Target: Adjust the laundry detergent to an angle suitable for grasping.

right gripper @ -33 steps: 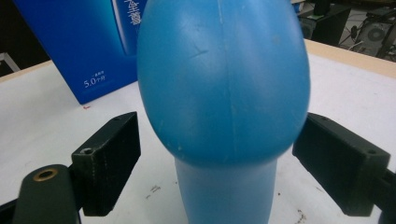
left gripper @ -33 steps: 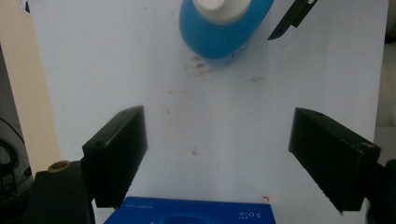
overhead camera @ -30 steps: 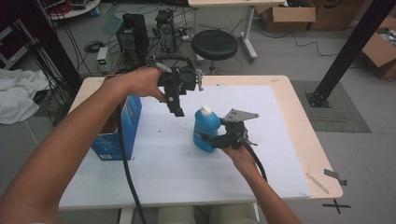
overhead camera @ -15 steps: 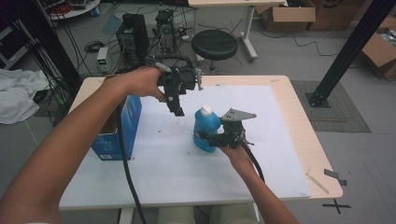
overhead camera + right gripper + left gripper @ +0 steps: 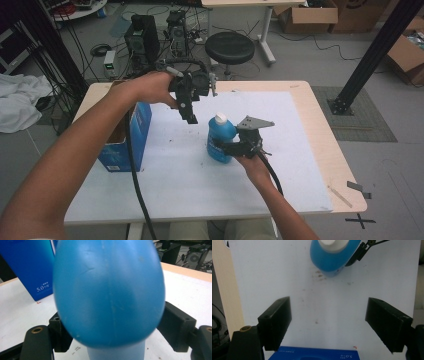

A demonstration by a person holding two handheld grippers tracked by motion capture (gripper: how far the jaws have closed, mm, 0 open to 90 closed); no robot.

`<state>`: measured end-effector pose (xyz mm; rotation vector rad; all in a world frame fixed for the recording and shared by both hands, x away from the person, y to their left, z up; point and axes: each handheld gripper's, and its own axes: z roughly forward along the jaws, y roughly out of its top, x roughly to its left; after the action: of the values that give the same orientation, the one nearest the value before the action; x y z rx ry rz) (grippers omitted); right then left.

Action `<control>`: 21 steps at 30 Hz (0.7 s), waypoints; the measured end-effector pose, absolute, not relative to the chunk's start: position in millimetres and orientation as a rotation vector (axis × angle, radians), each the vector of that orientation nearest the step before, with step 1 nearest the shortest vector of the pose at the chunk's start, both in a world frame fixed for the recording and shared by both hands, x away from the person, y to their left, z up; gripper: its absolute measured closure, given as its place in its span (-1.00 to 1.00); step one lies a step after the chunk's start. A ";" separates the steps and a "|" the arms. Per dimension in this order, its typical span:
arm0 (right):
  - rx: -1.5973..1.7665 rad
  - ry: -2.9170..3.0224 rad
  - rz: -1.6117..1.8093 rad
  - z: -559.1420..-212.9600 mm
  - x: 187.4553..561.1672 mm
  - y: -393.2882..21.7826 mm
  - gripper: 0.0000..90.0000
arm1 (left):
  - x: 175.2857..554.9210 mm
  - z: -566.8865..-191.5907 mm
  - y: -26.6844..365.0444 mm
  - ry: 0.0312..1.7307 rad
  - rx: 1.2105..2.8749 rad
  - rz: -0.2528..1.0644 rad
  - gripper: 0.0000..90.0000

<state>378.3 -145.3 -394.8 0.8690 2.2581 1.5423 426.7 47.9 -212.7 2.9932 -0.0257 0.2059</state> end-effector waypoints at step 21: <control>0.803 2.269 1.543 -392.6 376.4 -143.4 -0.05 | 427.7 -213.7 49.6 -0.017 2.993 0.209 -0.50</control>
<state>376.4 -143.4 -392.6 0.8030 2.2686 1.5429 427.7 49.6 -213.7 2.9927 -0.0172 0.2090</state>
